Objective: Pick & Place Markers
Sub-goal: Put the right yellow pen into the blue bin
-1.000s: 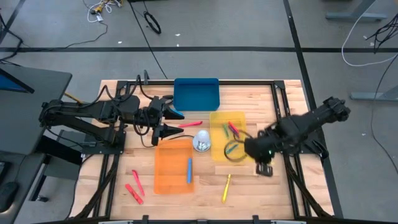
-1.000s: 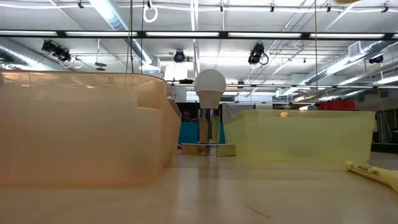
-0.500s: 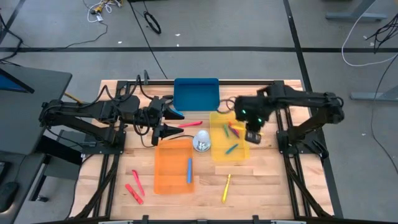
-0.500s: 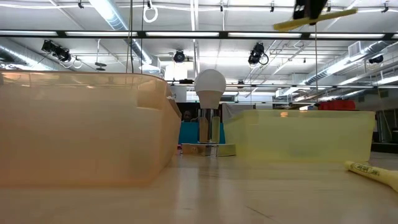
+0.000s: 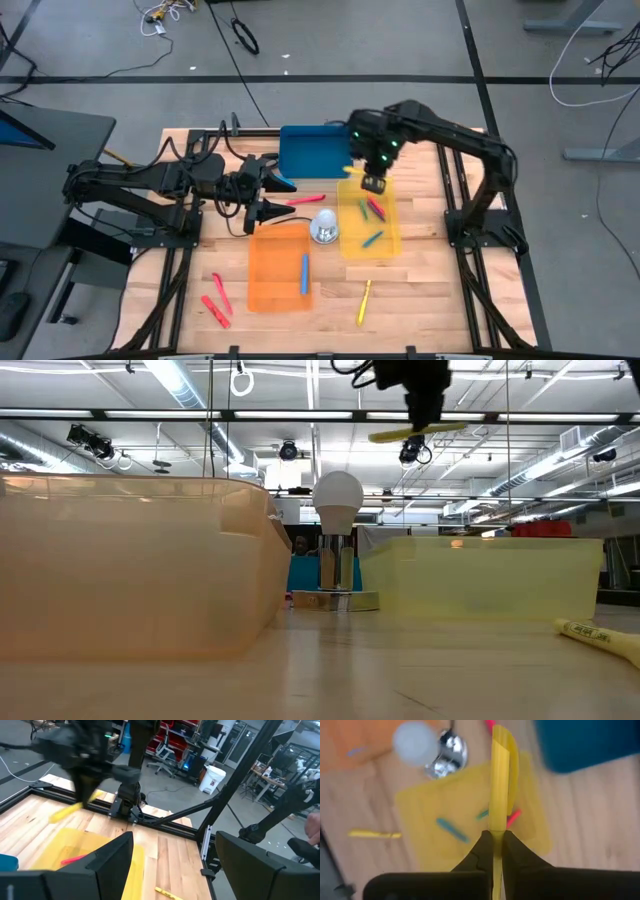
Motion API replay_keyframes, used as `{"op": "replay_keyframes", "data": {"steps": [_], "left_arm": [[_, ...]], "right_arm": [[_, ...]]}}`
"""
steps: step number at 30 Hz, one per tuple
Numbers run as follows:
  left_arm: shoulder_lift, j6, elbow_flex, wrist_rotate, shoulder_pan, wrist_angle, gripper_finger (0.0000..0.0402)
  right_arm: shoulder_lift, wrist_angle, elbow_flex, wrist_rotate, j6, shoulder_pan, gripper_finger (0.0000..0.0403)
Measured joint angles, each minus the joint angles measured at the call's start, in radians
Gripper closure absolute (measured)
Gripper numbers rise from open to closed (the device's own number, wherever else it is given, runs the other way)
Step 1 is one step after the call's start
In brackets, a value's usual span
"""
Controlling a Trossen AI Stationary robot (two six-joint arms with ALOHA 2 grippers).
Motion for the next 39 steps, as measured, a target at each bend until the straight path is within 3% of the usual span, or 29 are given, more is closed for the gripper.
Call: {"op": "replay_keyframes", "data": {"steps": [7, 14, 24, 39], "left_arm": [[0.000, 0.000, 0.000, 0.000, 0.000, 0.000, 0.0115], [0.000, 0.000, 0.000, 0.003, 0.000, -0.001, 0.0115], [0.000, -0.001, 0.000, 0.004, 0.000, -0.004, 0.0115], [0.000, -0.019, 0.000, 0.030, 0.000, -0.019, 0.0115]], "right_arm": [[0.169, 0.000, 0.206, 0.062, -0.098, -0.087, 0.0399], [0.289, 0.000, 0.361, 0.214, -0.200, -0.146, 0.0399], [0.326, 0.121, 0.379, 0.413, -0.376, -0.190, 0.0399], [0.346, 0.182, 0.379, 0.361, -0.437, -0.199, 0.0399]]}}
